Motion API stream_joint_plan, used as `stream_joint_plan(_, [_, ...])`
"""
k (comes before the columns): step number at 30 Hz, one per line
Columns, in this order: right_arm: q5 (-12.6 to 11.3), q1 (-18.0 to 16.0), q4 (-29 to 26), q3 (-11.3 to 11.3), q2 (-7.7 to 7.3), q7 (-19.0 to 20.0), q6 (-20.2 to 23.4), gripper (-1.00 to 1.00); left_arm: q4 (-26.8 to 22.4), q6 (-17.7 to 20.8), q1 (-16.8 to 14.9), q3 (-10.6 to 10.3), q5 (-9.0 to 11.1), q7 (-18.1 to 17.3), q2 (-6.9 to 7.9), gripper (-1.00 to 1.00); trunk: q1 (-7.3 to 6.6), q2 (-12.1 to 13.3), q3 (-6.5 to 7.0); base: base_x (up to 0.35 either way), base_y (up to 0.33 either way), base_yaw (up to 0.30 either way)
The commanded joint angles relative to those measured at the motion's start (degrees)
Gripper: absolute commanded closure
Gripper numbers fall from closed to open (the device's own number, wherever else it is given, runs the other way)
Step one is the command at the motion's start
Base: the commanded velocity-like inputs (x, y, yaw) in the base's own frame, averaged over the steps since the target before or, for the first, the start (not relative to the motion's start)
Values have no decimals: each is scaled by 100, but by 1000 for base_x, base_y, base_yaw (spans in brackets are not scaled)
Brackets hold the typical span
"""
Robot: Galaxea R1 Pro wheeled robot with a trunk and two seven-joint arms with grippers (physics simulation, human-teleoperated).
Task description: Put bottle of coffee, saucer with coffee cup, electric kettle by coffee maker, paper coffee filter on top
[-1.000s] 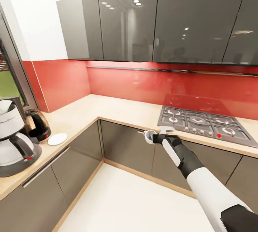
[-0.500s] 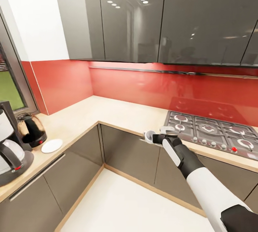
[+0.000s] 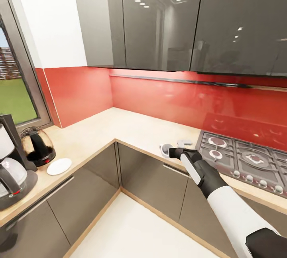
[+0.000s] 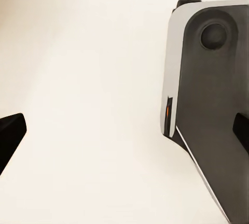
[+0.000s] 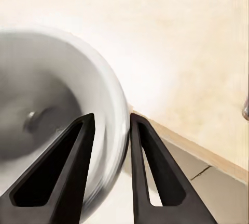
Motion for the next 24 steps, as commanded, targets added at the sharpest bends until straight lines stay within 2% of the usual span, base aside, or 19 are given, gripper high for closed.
stream_joint_plan(1, [-70,-6,-11,24,-10,-38,10,100,7,-21,-7,49,-58,-14,2,-100,6,-12,-13,278,-168,276])
stream_joint_plan(13, [-70,-6,-11,23,-11,-38,10,100,7,-21,-7,49,-58,-14,-31,-100,6,-12,-13,236,-192,276])
stream_joint_plan(19, [-70,-6,-11,16,-12,-38,10,100,7,-29,-7,49,-58,-14,-33,-100,6,-12,-13,65,-242,277])
stream_joint_plan(24, [-70,-6,-11,15,-12,-38,10,100,7,-29,-7,50,-58,-14,-33,-100,6,-12,-13,-11,-57,277])
